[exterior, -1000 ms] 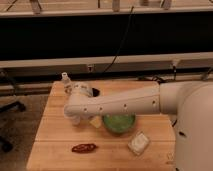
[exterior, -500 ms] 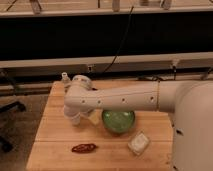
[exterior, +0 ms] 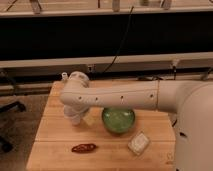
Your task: Pick up the ceramic cup
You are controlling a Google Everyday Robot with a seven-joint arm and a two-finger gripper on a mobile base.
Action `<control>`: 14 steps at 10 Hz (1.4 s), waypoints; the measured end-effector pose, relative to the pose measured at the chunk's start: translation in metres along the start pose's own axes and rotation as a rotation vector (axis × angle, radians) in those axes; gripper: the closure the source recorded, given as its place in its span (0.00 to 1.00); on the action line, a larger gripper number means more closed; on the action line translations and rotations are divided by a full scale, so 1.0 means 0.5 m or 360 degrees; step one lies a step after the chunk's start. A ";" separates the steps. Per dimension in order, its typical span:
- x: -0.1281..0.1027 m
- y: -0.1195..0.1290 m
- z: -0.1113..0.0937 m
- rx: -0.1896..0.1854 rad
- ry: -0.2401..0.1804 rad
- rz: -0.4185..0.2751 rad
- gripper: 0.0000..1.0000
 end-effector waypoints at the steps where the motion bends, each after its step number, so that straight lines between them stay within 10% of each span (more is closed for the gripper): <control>1: -0.017 0.000 -0.002 -0.0006 -0.0035 -0.0026 0.20; 14: -0.045 -0.002 0.111 -0.0161 -0.0116 -0.0058 0.25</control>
